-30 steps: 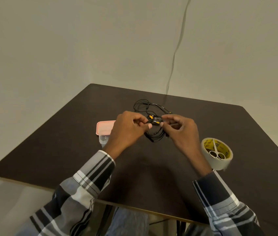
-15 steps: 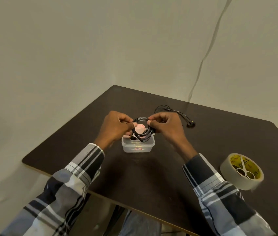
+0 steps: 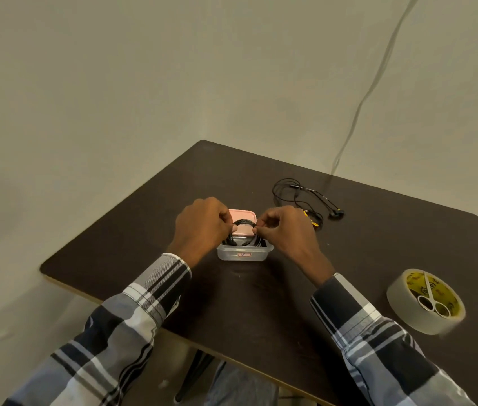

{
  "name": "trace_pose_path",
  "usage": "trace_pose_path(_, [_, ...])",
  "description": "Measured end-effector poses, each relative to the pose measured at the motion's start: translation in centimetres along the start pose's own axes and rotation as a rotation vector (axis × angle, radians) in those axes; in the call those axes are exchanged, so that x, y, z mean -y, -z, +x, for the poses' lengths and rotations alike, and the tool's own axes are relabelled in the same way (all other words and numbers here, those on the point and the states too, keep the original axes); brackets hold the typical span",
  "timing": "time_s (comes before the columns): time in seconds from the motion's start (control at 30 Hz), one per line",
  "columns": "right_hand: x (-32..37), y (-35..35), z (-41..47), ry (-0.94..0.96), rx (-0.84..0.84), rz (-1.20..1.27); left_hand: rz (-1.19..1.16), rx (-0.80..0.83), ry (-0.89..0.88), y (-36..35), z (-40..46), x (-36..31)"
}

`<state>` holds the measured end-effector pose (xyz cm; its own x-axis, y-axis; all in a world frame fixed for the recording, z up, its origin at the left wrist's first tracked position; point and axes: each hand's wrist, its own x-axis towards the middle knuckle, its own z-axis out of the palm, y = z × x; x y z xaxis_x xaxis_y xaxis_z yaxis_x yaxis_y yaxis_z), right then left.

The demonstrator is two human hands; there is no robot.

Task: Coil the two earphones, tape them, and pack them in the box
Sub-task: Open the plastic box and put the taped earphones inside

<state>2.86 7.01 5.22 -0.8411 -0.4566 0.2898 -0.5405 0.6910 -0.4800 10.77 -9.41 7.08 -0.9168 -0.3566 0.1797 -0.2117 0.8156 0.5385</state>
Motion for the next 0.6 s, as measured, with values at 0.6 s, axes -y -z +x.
trace_pose_path(0.6, [0.0, -2.8, -0.5, 0.143, -0.02, 0.079, 0.155, 0.041, 0.087, 0.1, -0.1, 2.7])
